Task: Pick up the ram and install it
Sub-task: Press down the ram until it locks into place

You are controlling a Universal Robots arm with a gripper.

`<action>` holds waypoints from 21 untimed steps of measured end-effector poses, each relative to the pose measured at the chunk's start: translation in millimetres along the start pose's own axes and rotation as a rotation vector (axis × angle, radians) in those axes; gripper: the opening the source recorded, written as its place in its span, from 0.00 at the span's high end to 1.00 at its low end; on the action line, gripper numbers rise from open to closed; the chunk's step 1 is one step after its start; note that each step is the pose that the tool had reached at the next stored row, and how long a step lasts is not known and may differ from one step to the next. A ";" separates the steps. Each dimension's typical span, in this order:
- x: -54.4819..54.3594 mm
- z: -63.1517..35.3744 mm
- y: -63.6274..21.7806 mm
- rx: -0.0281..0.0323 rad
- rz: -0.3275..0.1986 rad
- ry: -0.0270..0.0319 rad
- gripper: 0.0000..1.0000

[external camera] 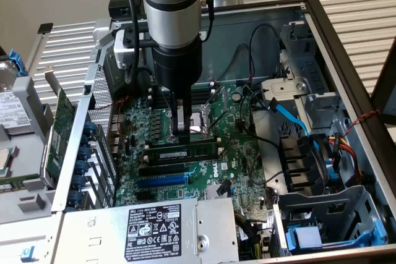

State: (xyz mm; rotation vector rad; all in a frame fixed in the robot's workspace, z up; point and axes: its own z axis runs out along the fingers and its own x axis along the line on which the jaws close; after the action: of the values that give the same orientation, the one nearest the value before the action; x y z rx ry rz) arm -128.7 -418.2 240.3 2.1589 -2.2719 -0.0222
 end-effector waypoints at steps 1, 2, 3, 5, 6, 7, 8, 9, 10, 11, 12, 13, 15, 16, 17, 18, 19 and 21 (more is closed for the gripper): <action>0.0 0.5 0.3 0.0000 0.000 0.0001 0.90; -0.1 1.0 0.4 -0.0001 0.000 0.0002 0.90; -0.3 1.3 0.5 -0.0002 0.000 0.0003 0.90; -0.5 1.9 0.6 -0.0001 0.000 0.0014 0.90; -0.6 2.4 0.6 0.0000 0.000 0.0020 0.90; -0.6 2.8 0.6 0.0001 0.000 0.0027 0.90; -0.7 3.2 0.7 0.0001 0.000 0.0034 0.90; -0.9 3.6 0.7 0.0001 0.000 0.0041 0.90; -1.2 3.9 0.7 0.0001 0.000 0.0045 0.90; -1.5 4.2 0.7 0.0002 0.000 0.0045 0.90; -1.6 4.5 0.7 0.0001 0.000 0.0045 0.90; -1.6 4.8 0.7 0.0002 0.000 0.0044 0.90; -1.7 5.6 0.7 0.0002 0.000 0.0043 0.90; -1.7 6.1 0.7 0.0002 0.000 0.0044 0.90; -1.7 6.8 0.7 0.0003 0.000 0.0044 0.90; -1.6 7.3 0.7 0.0003 0.000 0.0044 0.90; -1.6 7.9 0.7 0.0002 0.000 0.0045 0.90; -1.6 8.9 0.7 0.0002 0.000 0.0045 0.90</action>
State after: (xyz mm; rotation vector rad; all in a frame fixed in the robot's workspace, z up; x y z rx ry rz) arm -129.5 -416.5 231.4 2.1567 -2.2698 -0.0170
